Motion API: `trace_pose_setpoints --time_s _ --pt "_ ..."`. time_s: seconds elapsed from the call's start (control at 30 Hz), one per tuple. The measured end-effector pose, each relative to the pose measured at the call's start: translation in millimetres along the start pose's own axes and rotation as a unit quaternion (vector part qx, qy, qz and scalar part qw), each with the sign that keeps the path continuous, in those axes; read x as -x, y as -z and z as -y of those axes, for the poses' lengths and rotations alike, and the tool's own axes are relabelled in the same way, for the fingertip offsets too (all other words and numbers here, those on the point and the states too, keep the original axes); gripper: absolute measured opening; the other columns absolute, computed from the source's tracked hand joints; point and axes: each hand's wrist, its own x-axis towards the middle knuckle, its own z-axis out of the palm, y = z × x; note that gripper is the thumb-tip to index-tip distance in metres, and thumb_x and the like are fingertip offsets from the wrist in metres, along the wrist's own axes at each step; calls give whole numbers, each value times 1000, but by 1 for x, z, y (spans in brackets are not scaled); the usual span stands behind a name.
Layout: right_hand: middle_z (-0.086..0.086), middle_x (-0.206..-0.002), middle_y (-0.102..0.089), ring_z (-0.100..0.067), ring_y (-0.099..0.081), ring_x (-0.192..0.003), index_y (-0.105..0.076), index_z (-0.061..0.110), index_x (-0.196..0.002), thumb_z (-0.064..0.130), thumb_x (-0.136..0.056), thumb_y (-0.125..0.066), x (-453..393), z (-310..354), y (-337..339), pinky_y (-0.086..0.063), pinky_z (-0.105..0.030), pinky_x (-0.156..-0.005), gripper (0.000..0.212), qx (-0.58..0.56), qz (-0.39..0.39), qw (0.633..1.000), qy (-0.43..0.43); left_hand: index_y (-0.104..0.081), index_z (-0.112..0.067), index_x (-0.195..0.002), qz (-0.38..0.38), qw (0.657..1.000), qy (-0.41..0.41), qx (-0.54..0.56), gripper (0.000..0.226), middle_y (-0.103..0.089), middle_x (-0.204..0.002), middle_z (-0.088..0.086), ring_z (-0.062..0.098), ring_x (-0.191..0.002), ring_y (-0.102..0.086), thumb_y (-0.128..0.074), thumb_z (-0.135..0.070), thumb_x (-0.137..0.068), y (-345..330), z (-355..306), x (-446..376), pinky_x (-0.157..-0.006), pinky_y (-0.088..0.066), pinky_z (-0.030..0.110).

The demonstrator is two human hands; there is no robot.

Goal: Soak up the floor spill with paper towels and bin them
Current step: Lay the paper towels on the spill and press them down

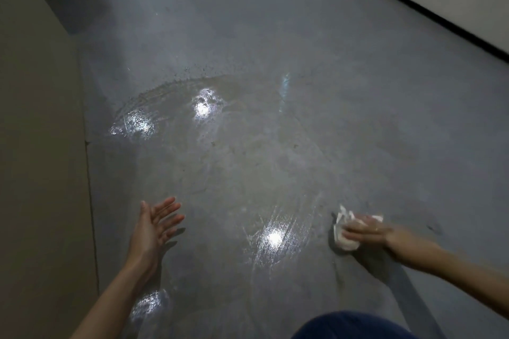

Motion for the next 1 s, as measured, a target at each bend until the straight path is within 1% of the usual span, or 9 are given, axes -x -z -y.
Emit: trace_pose_setpoints --time_s 0.1,0.2,0.23,0.37,0.5,0.6,0.73,0.9,1.0 --pt "43 -131 -42 15 -39 -123 -41 64 -129 5 -90 -46 -26 22 37 -27 2 -100 71 25 -184 975 -124 -63 -24 -97 6 1000 2 -10 62 -66 -103 -4 26 -88 -61 -10 -57 -98 -5 -2 -1 -67 -42 33" --pt "13 -103 -66 17 -55 -59 -56 32 -132 -7 -93 -49 -51 22 42 -39 -2 -57 56 -72 -282 931 -219 -63 -24 -97 13 1000 -4 -13 62 -66 -103 -4 24 -88 -61 -10 -56 -98 -8 -3 -1 -70 -43 35" --pt "5 -101 -66 11 -53 -54 -58 27 -132 -6 -94 -49 -62 23 43 -39 -7 -55 51 -86 -285 922 -248 -63 -24 -96 13 1000 -7 -12 62 -66 -103 -4 23 -88 -61 -10 -56 -98 -9 -4 -1 -72 -44 36" --pt "-13 -123 -58 -25 -60 -111 -64 21 -122 -11 -89 -52 -81 24 8 -45 -37 -102 47 -103 -244 933 -243 -63 -23 -96 11 1000 -6 -10 62 -65 -103 -3 22 -87 -61 -10 -55 -99 -9 -4 0 -75 -45 37" --pt "-14 -128 -62 -37 -57 -117 -68 15 -120 12 -88 -54 -70 42 -47 -36 -26 -104 35 -1 -191 958 -213 -63 -27 -96 15 1000 4 -14 61 -65 -102 -7 21 -87 -60 -10 -57 -98 -7 -4 2 -72 -42 34" --pt "0 -143 -49 -22 -45 -134 -59 20 -132 11 -88 -53 -42 51 -75 -18 -13 -114 45 -11 -189 969 -161 -62 -26 -96 18 1000 5 -18 61 -65 -102 -7 20 -87 -61 -9 -57 -98 -7 -2 3 -72 -41 34" --pt "16 -154 -34 -8 -29 -143 -44 40 -141 23 -97 -53 -1 69 -106 -21 -24 -117 49 -6 -164 981 -106 -62 -25 -97 26 999 3 -21 61 -64 -103 -5 19 -88 -60 -9 -55 -98 -11 1 3 -72 -43 34" --pt "31 -155 -18 4 -15 -145 -30 55 -142 58 -99 -13 54 61 -107 -7 -11 -115 46 18 28 998 -46 -62 -25 -95 37 999 -2 -36 60 -64 -102 -6 19 -84 -60 -10 -54 -99 -20 -2 1 -71 -42 33" --pt "50 -133 -35 23 -31 -128 -56 59 -118 66 -85 -50 70 41 -67 -22 -2 -107 34 39 -3 999 -20 -62 -25 -95 47 997 -10 -55 59 -65 -101 -6 17 -78 -62 -11 -54 -99 -24 -2 -3 -68 -42 31"
